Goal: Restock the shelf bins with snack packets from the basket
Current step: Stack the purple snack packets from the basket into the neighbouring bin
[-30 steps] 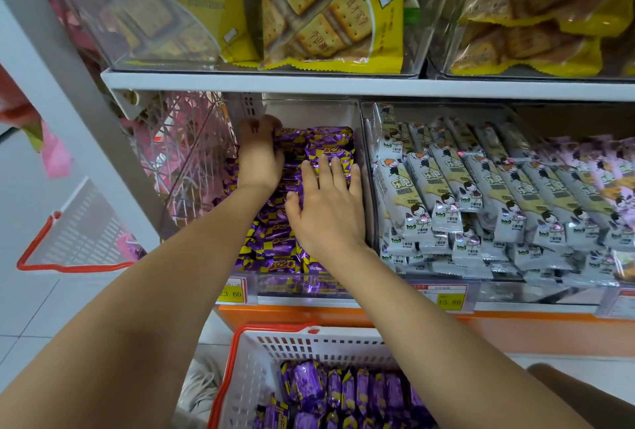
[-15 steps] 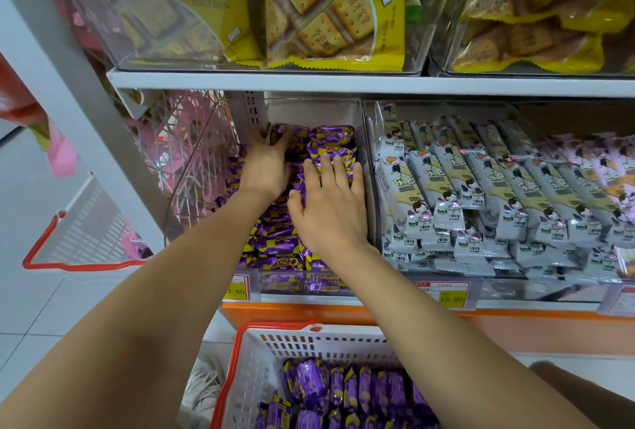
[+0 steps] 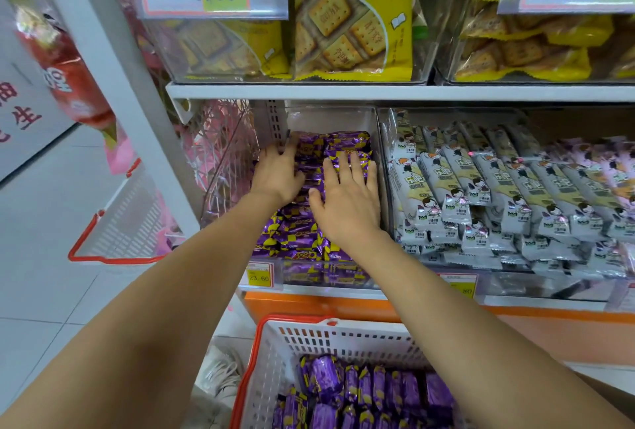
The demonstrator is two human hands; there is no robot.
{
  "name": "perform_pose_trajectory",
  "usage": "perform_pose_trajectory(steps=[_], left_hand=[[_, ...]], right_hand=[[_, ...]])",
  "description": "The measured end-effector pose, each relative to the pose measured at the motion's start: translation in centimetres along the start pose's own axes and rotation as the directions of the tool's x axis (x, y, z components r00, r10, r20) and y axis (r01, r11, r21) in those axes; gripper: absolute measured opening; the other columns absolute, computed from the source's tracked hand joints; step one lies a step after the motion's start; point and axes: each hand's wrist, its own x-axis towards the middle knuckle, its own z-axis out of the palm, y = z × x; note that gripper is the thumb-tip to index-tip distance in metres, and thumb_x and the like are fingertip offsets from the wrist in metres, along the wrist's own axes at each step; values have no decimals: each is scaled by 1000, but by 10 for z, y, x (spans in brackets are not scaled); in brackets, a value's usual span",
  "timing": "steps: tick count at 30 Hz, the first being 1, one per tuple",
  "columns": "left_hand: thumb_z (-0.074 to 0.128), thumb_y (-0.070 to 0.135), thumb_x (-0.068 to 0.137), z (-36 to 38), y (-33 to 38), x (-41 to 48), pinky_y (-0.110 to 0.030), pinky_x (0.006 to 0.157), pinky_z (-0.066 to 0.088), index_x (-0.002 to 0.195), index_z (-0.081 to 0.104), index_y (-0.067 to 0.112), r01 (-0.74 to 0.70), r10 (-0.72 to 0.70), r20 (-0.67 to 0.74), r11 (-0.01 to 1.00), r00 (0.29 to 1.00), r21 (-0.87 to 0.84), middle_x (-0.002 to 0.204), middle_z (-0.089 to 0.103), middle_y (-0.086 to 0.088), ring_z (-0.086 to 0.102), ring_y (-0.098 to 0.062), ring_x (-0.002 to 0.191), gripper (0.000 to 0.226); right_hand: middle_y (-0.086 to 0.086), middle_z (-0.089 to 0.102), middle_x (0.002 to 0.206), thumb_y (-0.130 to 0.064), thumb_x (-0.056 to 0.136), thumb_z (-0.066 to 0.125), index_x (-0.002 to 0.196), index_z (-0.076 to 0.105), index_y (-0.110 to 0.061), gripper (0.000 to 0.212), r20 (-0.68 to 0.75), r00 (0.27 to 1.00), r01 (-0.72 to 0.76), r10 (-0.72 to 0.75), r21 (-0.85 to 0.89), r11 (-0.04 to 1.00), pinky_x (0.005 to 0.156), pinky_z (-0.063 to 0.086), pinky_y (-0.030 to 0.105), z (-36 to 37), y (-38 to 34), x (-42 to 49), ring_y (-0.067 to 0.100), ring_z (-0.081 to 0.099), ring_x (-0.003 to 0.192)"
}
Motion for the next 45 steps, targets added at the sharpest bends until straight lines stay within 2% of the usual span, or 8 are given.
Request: perform_pose_trajectory(steps=[8, 11, 17, 23, 29, 34, 39, 45], left_hand=[[51, 8, 91, -27, 9, -37, -40, 103, 37, 142, 45, 11, -19, 13, -50, 992, 999, -123, 132, 46, -23, 43, -39, 125, 51], [51, 4, 84, -42, 15, -77, -39, 91, 47, 124, 60, 11, -138, 71, -265, 960, 962, -245, 116, 61, -12, 59, -30, 106, 42], [41, 16, 81, -33, 32, -199, -36, 72, 46, 114, 57, 13, -316, 125, -503, 895, 855, -315, 103, 57, -3, 57, -21, 86, 36], [53, 15, 87, 45, 31, -275, -36, 70, 45, 108, 59, 18, -104, 100, -29, 971, 995, -215, 99, 58, -1, 59, -25, 85, 22], [50, 21, 95, 124, 21, -330, -33, 93, 41, 124, 56, 6, 14, -2, 659, 1000, 752, -13, 125, 57, -16, 52, -32, 119, 33], [47, 37, 90, 176, -1, -354, -41, 106, 37, 138, 46, 15, 64, -133, 762, 991, 634, 120, 137, 45, -18, 42, -36, 130, 53], [50, 30, 95, 207, -24, -362, -47, 106, 37, 147, 34, 26, 33, -188, 807, 978, 560, 205, 156, 15, -17, 31, -40, 137, 55], [50, 21, 90, 226, -33, -368, -48, 100, 43, 143, 38, 19, 100, -203, 829, 979, 521, 177, 135, 41, -15, 42, -37, 125, 54]], right_hand=[[13, 28, 156, -39, 99, 40, 147, 36, -14, 54, -133, 988, 106, -83, 178, 978, 118, 18, 44, -29, -10, -15, 29, 24, 144], [7, 57, 130, -24, 96, 48, 130, 57, -15, 36, -266, 947, 267, -181, 336, 903, 94, 46, 41, -40, -5, -45, 28, 56, 115], [-2, 71, 89, -20, 88, 45, 95, 72, -15, 28, -445, 801, 575, -400, 387, 720, 71, 52, 30, -28, 28, -136, 18, 66, 80], [-1, 73, 95, -18, 94, 53, 109, 70, -20, 22, 149, 942, 229, -302, 376, 898, 61, 39, 23, 29, 70, -201, 15, 63, 73], [6, 61, 112, -29, 98, 52, 134, 48, -11, 40, 743, 647, 20, -170, 207, 978, 71, 42, 26, 105, 107, -256, 22, 55, 100], [17, 51, 137, -34, 98, 51, 134, 46, -5, 46, 880, 460, -63, -119, 166, 984, 98, 43, 36, 160, 119, -281, 31, 51, 121], [18, 41, 146, -42, 99, 49, 144, 37, -6, 59, 910, 402, -114, -99, 156, 981, 105, 39, 38, 203, 117, -296, 33, 43, 131], [15, 28, 156, -48, 99, 45, 154, 20, -13, 70, 916, 380, -164, -132, 207, 964, 115, 27, 42, 241, 92, -305, 34, 24, 144]])
